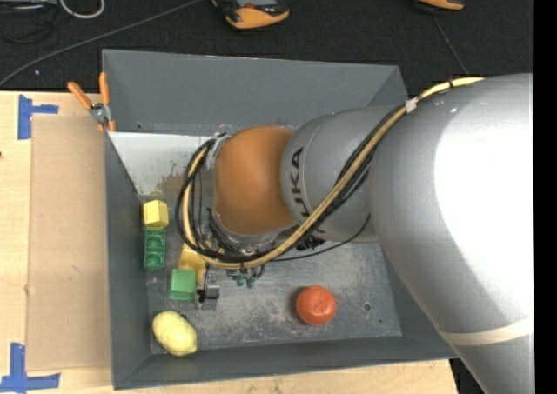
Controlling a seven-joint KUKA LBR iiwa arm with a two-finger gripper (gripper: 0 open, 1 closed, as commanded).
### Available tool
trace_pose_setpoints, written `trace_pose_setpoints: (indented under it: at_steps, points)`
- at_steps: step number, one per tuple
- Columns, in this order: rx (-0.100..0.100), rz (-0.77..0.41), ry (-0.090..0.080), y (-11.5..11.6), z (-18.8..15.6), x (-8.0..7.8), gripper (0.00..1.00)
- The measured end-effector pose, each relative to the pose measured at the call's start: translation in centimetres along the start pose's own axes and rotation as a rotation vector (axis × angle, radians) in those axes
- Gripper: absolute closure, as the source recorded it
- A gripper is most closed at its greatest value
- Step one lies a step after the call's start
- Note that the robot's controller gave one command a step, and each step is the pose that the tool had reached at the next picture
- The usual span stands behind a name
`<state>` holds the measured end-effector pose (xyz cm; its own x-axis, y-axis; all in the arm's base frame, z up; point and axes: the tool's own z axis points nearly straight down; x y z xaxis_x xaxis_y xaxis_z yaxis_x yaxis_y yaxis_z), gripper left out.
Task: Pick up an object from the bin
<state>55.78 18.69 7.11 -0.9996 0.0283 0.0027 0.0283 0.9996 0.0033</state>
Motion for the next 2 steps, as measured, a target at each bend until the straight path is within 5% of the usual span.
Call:
trace_pose_setpoints:
  at_steps: [1,2]
  points:
    - [0.001,-0.168,0.004,-0.2,-6.3,0.8,0.00]
    - [0.002,-0.110,0.006,-0.5,-11.2,0.2,0.00]
